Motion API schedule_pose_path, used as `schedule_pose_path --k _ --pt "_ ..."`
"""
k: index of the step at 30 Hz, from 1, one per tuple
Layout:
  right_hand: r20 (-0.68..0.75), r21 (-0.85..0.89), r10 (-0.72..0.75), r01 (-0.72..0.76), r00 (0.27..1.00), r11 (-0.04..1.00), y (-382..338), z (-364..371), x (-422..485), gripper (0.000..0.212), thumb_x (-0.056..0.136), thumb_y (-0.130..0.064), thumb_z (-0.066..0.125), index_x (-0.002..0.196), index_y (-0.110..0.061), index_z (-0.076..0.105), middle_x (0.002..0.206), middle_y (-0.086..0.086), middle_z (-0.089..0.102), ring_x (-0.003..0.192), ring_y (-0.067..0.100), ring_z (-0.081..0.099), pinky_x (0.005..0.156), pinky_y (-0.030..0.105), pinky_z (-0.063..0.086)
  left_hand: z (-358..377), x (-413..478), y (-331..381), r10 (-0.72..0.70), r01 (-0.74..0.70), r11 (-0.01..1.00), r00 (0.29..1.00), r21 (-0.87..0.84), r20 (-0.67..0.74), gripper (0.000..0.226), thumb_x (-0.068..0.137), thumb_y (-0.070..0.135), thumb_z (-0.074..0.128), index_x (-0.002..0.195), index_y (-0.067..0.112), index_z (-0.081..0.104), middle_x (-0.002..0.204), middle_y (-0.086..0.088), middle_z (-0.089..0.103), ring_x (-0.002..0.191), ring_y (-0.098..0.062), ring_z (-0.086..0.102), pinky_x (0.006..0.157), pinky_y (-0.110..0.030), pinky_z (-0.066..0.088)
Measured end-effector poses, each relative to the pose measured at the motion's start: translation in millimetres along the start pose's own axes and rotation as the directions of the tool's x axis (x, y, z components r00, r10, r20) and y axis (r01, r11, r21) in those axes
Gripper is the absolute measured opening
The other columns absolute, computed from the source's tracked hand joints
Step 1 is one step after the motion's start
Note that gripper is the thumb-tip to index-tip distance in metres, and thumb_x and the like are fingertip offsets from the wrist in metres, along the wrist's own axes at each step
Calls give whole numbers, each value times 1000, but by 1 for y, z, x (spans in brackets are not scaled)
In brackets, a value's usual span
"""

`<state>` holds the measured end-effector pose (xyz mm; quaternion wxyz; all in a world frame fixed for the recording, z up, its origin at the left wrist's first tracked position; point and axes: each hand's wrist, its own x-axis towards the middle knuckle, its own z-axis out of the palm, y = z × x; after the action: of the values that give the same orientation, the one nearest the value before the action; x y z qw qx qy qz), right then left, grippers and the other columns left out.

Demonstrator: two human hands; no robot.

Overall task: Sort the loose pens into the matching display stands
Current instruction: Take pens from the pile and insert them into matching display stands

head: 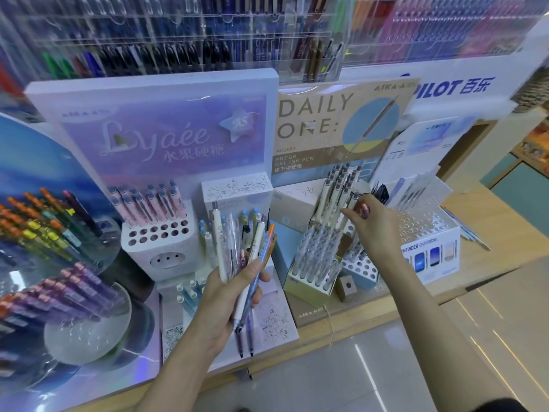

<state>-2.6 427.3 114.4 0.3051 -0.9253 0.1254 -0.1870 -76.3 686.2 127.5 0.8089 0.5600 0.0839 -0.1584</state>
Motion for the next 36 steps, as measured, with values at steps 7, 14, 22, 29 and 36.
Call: schedule_pose_path --k 7,14,22,29,36 --pt "-68 264 121 -99 990 959 -16 -6 -20 47 85 -34 69 125 -17 49 103 -1 60 90 10 58 79 29 49 -1 -3 3 3 -3 1000 1000 23 -1 34 75 24 63 97 -2 62 66 -6 64 44 -13 45 47 -20 44" --pt "533 652 -12 -401 846 643 -111 -12 -82 11 90 -22 63 88 -11 62 50 -14 49 38 2 33 38 15 27 -15 -11 10 74 -71 997 995 36 -74 29 74 25 64 94 3 65 67 -6 67 46 -13 49 47 -22 44" --pt "666 625 -129 -454 735 635 -169 34 -114 32 88 -12 65 64 -14 45 44 -12 31 37 6 23 37 17 20 -54 -40 17 86 -82 996 976 24 -200 27 69 26 68 91 10 69 67 -4 71 44 -12 57 51 -26 50" --pt "704 607 -178 -452 687 654 -216 63 -150 12 88 -5 63 77 -7 60 45 -10 31 38 7 22 38 17 20 -120 -74 18 30 -30 1000 928 4 -371 20 72 25 71 88 13 70 75 -4 75 65 -17 71 64 -29 58" --pt "623 671 -206 -381 754 636 -268 88 -187 39 89 -2 61 57 -24 53 45 -11 28 42 9 22 42 17 23 -203 -118 23 75 -15 993 841 115 -536 11 80 20 71 87 13 67 75 -2 74 66 -16 70 56 -27 55"
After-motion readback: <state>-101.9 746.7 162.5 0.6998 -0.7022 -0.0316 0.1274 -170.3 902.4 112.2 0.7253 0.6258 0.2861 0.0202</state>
